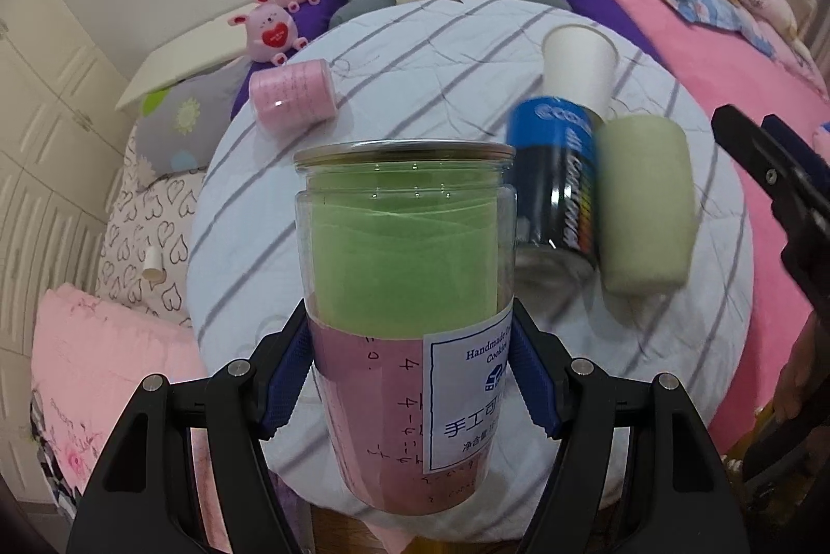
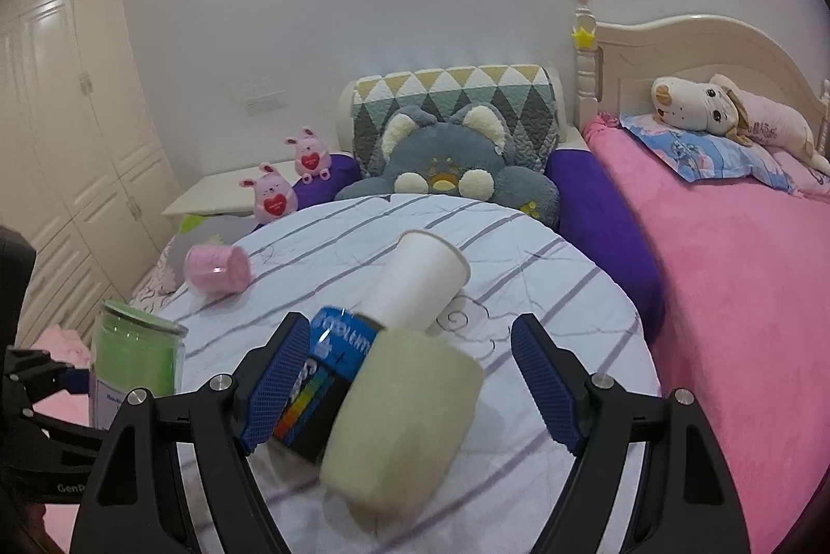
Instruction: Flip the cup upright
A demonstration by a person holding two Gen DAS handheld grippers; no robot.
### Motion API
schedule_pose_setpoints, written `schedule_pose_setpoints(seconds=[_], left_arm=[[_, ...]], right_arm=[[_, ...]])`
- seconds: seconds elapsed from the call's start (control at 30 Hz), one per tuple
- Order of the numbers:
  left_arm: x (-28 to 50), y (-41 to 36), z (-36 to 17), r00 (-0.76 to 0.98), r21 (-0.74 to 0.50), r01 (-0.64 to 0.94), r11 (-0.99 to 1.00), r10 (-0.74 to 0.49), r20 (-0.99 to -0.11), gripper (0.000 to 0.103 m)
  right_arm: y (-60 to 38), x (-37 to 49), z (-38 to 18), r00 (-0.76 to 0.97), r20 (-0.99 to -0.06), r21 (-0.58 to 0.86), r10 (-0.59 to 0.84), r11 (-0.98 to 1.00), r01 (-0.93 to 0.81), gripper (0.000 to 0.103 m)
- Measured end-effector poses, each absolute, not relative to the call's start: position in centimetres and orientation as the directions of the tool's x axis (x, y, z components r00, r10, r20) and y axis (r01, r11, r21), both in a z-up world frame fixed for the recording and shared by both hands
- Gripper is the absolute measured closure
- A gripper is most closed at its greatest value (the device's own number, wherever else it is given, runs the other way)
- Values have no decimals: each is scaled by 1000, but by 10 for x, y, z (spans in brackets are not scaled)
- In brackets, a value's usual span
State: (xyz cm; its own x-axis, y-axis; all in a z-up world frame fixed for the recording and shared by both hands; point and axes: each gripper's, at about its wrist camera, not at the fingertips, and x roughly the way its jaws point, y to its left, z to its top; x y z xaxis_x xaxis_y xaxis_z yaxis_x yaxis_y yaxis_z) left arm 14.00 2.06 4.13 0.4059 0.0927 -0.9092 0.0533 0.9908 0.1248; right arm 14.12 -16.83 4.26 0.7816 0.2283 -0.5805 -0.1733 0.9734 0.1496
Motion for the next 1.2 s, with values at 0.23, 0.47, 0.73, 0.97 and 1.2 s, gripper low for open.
schedule_pose_setpoints(seconds=[0.23,0.47,0.73,0.97,1.2], left_arm=[[114,-3,27,404,83,47,995,57,-913,32],[96,-27,3,381,67,29,997,51,-923,32],[95,-48,-19,343,119,36,992,99,-934,32],[92,-56,-15,384,156,71,985,117,-916,18],[86,-61,-8,409,159,100,982,105,-906,17]], right_arm=[[-179,109,25,775,-583,123,242,970,-210,22],[-194,88,0,747,-618,106,245,968,-230,22],[-198,85,-11,713,-645,111,273,957,-266,22],[-204,83,-16,708,-654,122,267,961,-250,22],[-212,75,-9,728,-648,116,226,973,-199,22]])
